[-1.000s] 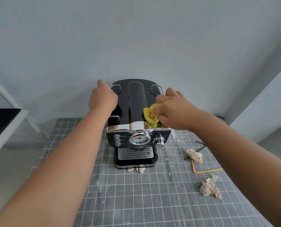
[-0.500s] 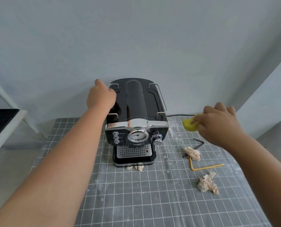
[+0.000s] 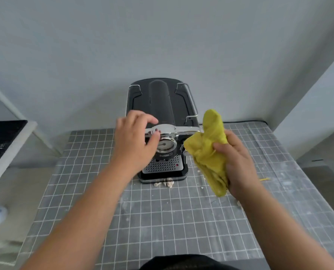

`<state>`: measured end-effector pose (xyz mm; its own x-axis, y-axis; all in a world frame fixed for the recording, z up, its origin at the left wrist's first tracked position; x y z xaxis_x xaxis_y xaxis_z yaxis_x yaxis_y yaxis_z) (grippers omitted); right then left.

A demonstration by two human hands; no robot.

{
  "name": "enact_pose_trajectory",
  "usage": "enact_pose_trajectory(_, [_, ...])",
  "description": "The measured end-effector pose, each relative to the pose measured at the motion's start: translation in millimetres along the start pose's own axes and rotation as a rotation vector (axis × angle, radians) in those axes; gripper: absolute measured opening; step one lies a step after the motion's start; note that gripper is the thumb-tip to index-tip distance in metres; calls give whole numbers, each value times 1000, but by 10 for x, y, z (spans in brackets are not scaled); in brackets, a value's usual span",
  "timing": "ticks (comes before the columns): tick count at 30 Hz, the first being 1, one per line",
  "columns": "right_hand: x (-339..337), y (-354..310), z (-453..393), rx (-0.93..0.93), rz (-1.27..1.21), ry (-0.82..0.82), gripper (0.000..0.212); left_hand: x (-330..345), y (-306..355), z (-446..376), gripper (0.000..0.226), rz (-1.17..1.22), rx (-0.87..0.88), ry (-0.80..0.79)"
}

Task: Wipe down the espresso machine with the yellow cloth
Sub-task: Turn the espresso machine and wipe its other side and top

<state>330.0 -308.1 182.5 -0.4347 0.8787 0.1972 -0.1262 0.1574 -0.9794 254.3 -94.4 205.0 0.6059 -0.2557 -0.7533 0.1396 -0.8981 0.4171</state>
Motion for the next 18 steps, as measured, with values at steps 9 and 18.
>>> enact_pose_trajectory(9, [493,1182,-37,-405,1335,-39,52,144,-526,-237,42,-83,-172,-123])
enact_pose_trajectory(18, [321,1531,-17,222,724,78,35,131,-477,-208,43,23,-183,-129])
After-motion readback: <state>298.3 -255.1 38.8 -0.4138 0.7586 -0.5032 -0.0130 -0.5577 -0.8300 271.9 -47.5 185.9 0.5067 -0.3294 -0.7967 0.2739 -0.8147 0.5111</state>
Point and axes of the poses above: each hand's wrist, its own z-axis away from the middle knuckle, its own x-axis out of the palm, y = z × x, the point moved 4 cm from there along -z, towards the middle knuckle
